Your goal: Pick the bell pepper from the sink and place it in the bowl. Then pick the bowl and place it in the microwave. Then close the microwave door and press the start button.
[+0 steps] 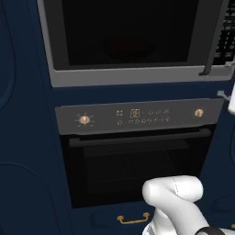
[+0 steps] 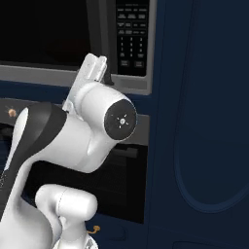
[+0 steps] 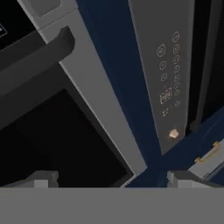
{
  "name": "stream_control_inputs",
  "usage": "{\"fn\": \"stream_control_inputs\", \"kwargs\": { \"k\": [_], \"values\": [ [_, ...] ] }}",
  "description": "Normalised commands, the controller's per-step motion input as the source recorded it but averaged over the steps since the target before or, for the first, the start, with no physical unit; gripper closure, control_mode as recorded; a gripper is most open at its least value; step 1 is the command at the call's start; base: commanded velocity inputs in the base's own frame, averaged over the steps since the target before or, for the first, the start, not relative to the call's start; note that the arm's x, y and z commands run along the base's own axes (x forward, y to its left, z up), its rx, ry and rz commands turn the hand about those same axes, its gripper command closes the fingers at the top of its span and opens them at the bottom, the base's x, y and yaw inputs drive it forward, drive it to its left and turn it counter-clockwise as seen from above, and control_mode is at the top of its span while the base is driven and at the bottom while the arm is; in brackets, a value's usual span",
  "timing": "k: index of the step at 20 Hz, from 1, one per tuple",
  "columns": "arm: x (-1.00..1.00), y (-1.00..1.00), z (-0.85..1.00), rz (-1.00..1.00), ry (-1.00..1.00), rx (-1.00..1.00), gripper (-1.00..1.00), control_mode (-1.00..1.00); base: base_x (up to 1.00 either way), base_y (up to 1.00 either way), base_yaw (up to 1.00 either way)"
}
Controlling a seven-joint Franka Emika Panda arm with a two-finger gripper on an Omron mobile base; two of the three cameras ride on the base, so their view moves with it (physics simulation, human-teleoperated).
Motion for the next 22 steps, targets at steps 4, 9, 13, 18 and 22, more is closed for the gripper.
{"fn": "stream_control_inputs", "kwargs": {
  "k": [4, 9, 13, 18, 22],
  "values": [
    [0.03, -0.78, -0.08, -0.03, -0.07, 0.00, -1.00, -1.00, 0.00, 0.00, 0.00],
    [0.55, -0.35, -0.04, -0.01, 0.00, 0.00, -1.00, -1.00, 0.00, 0.00, 0.00],
    [0.66, 0.02, 0.00, 0.00, 0.00, 0.00, -1.00, -1.00, 0.00, 0.00, 0.00],
    [0.52, 0.02, 0.00, 0.00, 0.00, 0.00, -1.00, -1.00, 0.00, 0.00, 0.00],
    [0.49, -0.01, -0.02, 0.00, 0.00, 0.00, -1.00, -1.00, 0.00, 0.00, 0.00]
  ]
}}
